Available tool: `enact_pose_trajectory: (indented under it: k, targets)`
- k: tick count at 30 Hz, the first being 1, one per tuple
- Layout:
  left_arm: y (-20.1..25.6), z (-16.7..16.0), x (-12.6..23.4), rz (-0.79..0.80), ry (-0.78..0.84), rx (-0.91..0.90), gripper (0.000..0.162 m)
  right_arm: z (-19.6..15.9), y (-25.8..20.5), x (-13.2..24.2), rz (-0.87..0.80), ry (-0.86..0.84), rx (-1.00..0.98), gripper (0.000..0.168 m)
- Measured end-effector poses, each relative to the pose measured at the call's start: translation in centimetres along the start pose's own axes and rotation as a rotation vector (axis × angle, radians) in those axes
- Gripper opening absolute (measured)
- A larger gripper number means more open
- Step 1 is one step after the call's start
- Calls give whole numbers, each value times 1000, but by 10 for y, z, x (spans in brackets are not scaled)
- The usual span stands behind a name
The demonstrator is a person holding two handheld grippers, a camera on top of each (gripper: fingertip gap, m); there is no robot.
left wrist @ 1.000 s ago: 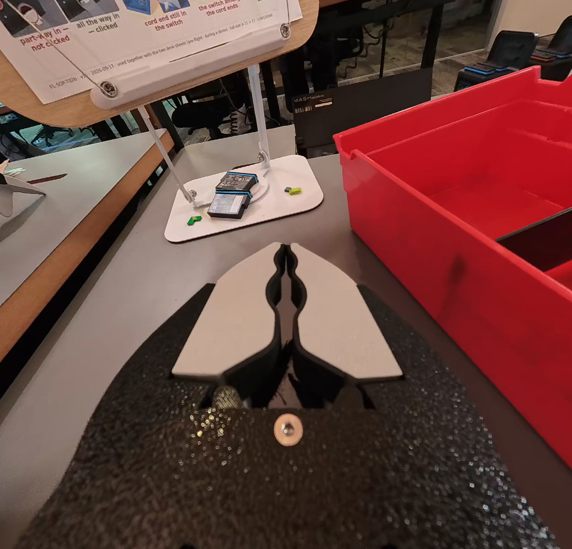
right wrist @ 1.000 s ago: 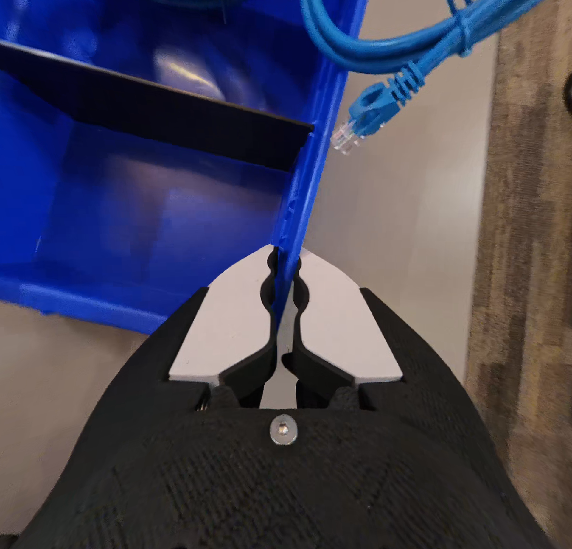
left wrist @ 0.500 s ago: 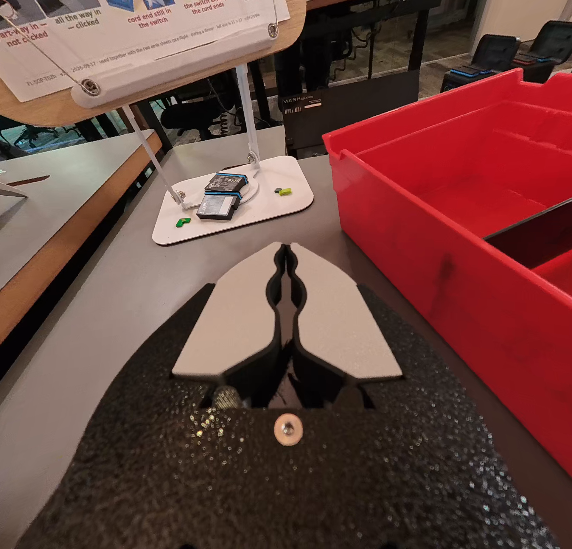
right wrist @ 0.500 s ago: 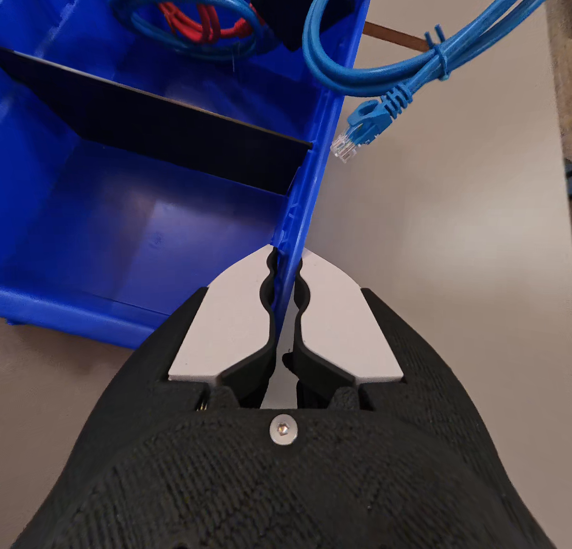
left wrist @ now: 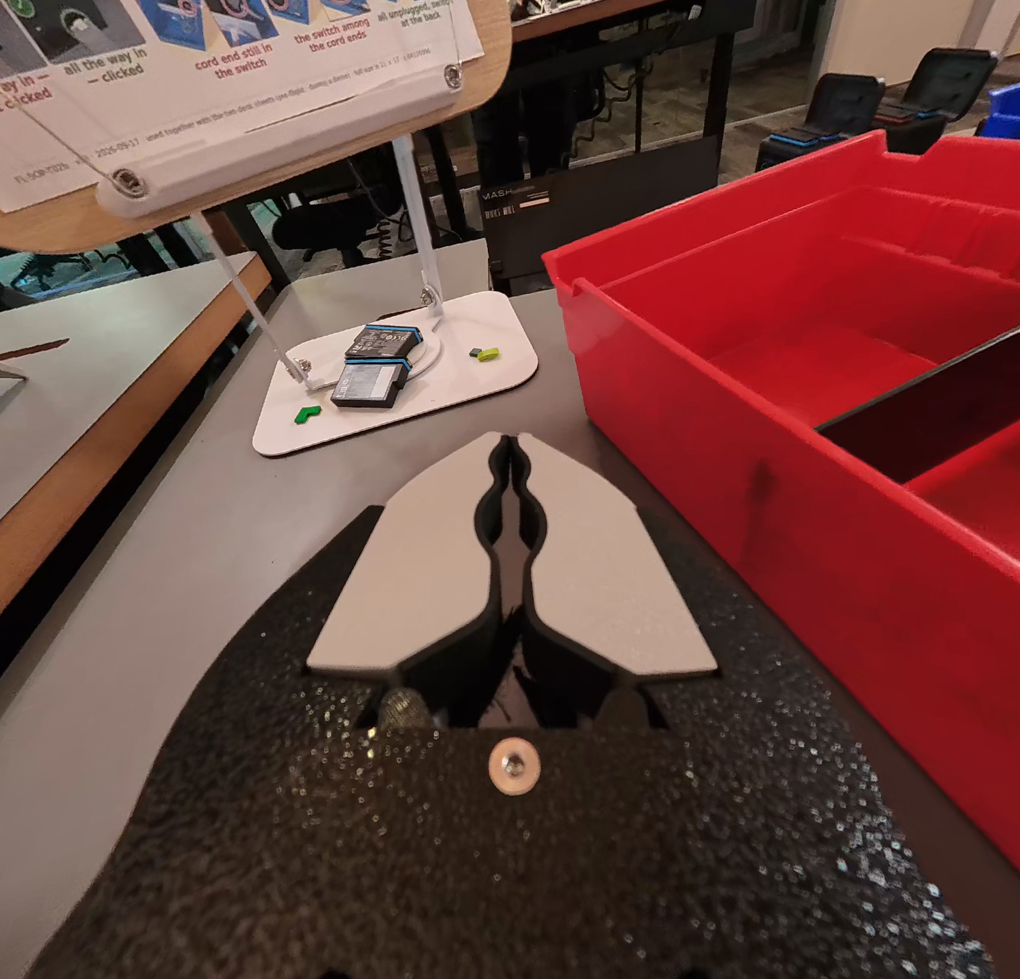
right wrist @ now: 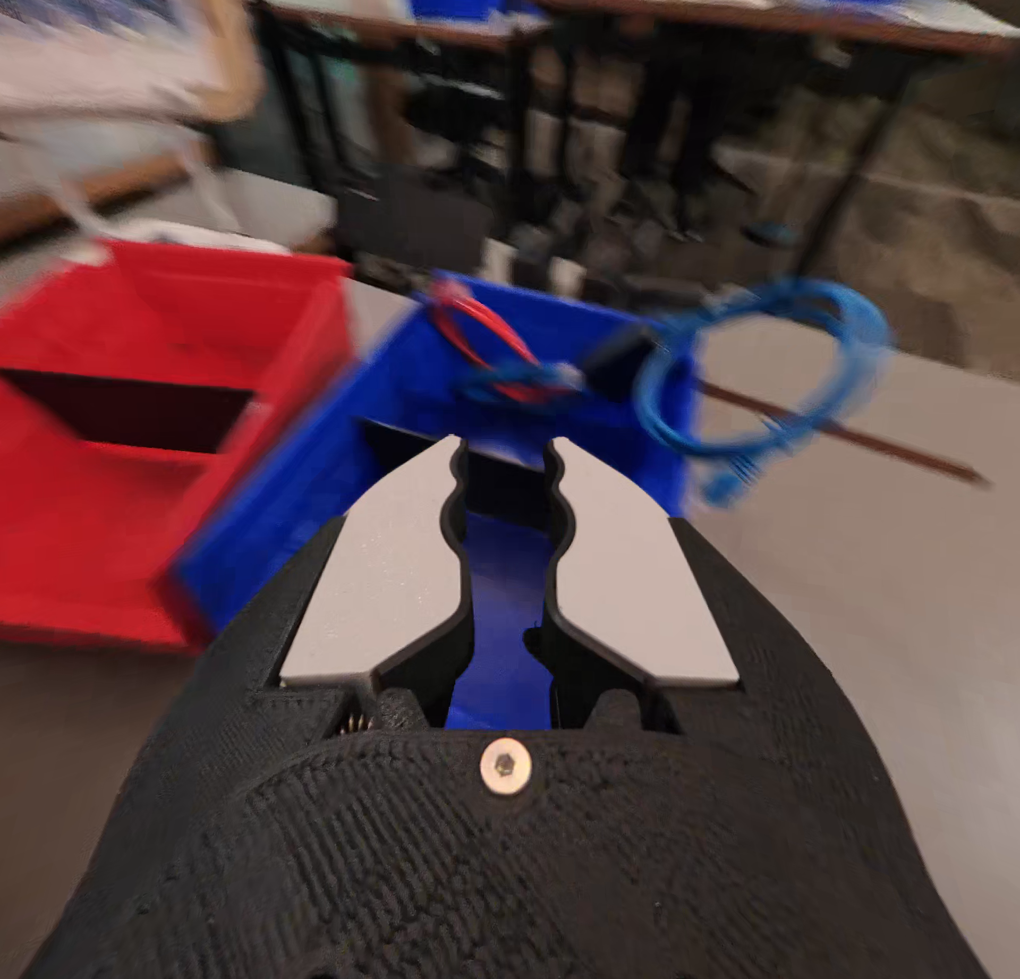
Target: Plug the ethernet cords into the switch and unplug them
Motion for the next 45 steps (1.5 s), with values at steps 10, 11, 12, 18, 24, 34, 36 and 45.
enact_pose_trajectory:
  k: [10, 11, 12, 18, 24, 34, 36, 45]
  targets:
    - [7, -1, -1, 34, 54, -86, 0, 97, -92, -163, 496, -317, 374, 40]
    - [8, -1, -1, 31, 59, -90, 0, 99, -96, -180, 526, -413, 386, 42]
    - [9, -1, -1, 34, 64, -97, 0, 99, -101, -195, 534, -488, 410, 44]
    - [7, 3, 4, 62, 106, -108, 0, 88, -122, -239, 473, -776, 587, 44]
    - [3, 7, 8, 67, 131, -83, 0, 84, -128, -247, 511, -881, 574, 31]
    - [-3, 9, 12, 68, 158, -44, 0, 79, -133, -252, 598, -993, 511, 37]
    - [-3, 10, 13, 67, 161, -45, 0, 85, -136, -254, 646, -927, 450, 35]
    - [-9, 10, 14, 88, 173, -20, 0, 85, -169, -264, 610, -909, 571, 33]
Point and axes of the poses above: each gripper's, where its closed fingertips meet, x back along the fingers, z out of its top, y = z × x across the jaws, the point moved 10 cm from there along x, back along the fingers, and after that the axes turned 14 degrees about x, right-handed, at the moved point
